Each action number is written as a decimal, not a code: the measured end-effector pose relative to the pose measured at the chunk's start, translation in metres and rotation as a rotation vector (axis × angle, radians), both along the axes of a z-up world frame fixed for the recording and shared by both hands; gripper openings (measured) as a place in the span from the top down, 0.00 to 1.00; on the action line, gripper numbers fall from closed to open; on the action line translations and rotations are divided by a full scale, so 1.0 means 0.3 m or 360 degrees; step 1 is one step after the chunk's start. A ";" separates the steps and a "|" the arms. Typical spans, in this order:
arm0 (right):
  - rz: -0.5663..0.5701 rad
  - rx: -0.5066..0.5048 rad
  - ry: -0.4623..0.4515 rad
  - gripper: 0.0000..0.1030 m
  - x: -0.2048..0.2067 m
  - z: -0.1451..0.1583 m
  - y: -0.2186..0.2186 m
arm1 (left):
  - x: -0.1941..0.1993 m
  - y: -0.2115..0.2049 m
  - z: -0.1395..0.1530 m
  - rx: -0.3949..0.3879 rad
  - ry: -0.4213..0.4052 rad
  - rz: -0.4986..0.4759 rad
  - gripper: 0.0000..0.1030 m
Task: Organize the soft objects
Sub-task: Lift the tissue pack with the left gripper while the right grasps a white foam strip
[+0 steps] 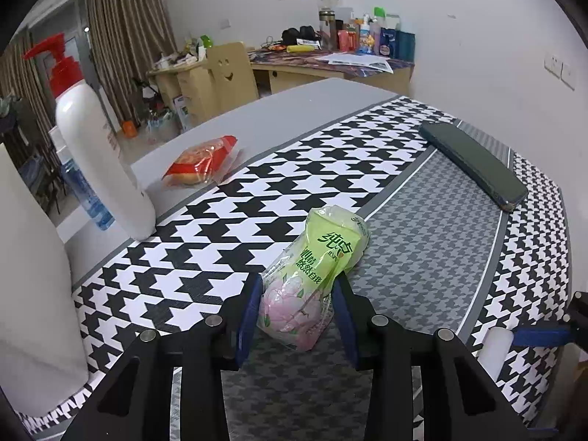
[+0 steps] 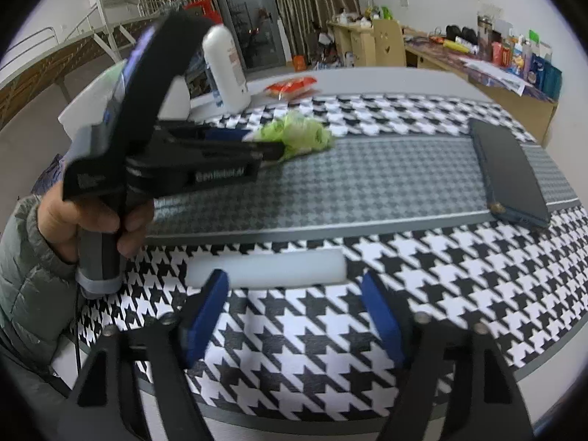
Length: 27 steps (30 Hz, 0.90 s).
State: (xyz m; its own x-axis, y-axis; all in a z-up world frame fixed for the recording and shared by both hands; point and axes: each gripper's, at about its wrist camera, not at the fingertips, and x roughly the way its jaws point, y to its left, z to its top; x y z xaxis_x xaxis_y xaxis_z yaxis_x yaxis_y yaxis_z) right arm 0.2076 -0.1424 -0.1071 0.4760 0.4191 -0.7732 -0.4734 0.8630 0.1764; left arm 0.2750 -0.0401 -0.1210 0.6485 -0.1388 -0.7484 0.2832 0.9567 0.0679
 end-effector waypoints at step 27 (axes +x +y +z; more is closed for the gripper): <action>-0.0121 -0.0102 -0.0054 0.42 0.053 0.039 0.064 | -0.205 0.177 0.123 -0.0073 -0.0142 0.0178 0.61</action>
State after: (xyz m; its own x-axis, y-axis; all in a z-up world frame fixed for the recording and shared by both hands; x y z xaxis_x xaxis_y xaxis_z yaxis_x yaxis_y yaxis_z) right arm 0.2235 -0.1232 -0.0954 0.5311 0.3308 -0.7801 -0.4107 0.9058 0.1045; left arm 0.2134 0.0131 -0.0839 0.7256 -0.0946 -0.6815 0.1693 0.9846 0.0436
